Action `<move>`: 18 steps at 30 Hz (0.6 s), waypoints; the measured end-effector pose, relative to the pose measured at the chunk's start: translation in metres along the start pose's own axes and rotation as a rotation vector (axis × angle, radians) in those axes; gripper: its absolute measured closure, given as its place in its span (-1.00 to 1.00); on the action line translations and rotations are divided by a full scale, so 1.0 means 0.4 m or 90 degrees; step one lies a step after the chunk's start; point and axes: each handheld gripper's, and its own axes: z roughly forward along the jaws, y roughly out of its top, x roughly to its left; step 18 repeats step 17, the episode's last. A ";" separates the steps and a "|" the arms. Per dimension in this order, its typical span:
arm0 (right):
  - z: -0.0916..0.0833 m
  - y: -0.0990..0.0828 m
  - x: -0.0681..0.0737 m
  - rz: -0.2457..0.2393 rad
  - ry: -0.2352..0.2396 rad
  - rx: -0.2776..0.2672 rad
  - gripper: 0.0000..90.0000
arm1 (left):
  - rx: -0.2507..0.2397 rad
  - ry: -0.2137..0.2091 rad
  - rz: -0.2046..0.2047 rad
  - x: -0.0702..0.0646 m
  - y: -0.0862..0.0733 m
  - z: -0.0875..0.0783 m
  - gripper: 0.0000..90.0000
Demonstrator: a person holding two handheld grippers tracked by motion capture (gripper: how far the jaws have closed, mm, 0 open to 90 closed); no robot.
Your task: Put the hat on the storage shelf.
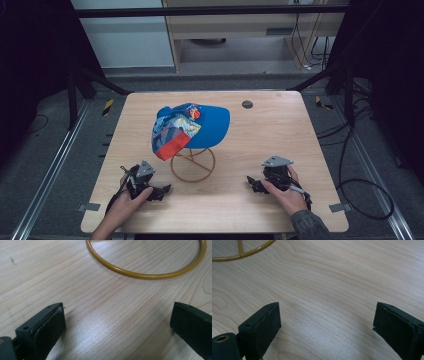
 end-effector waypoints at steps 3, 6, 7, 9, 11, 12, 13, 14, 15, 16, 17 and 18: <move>0.009 -0.006 0.004 0.004 -0.003 0.007 -0.83 | 0.000 0.000 0.000 0.000 0.000 0.000 -1.00; 0.014 -0.006 0.006 0.005 -0.010 0.015 -0.82 | 0.000 0.000 0.000 0.000 0.000 0.000 -1.00; 0.015 -0.006 0.008 0.007 -0.010 0.017 -0.83 | 0.000 0.000 0.000 0.000 0.000 0.000 -1.00; 0.015 -0.005 0.011 0.004 -0.010 0.019 -0.84 | 0.000 0.000 0.000 0.000 0.000 0.000 -1.00; 0.017 -0.004 0.015 0.009 -0.013 0.021 -0.85 | 0.000 0.000 0.000 0.000 0.000 0.000 -1.00; 0.017 -0.004 0.016 0.012 -0.014 0.021 -0.86 | 0.000 0.000 0.000 0.000 0.000 0.000 -1.00; 0.017 -0.005 0.018 0.015 -0.018 0.021 -0.86 | 0.000 0.000 0.000 0.000 0.000 0.000 -1.00; 0.017 -0.005 0.019 0.016 -0.021 0.020 -0.86 | 0.000 0.000 0.000 0.000 0.000 0.000 -1.00; 0.016 -0.005 0.020 0.019 -0.022 0.020 -0.86 | 0.000 0.000 0.000 0.000 0.000 0.000 -1.00; 0.016 -0.005 0.020 0.020 -0.024 0.020 -0.86 | 0.000 0.000 0.000 0.000 0.000 0.000 -1.00; 0.016 -0.006 0.021 0.023 -0.026 0.021 -0.86 | 0.000 0.000 0.000 0.000 0.000 0.000 -1.00; 0.016 -0.006 0.021 0.023 -0.026 0.021 -0.86 | 0.000 0.000 0.000 0.000 0.000 0.000 -1.00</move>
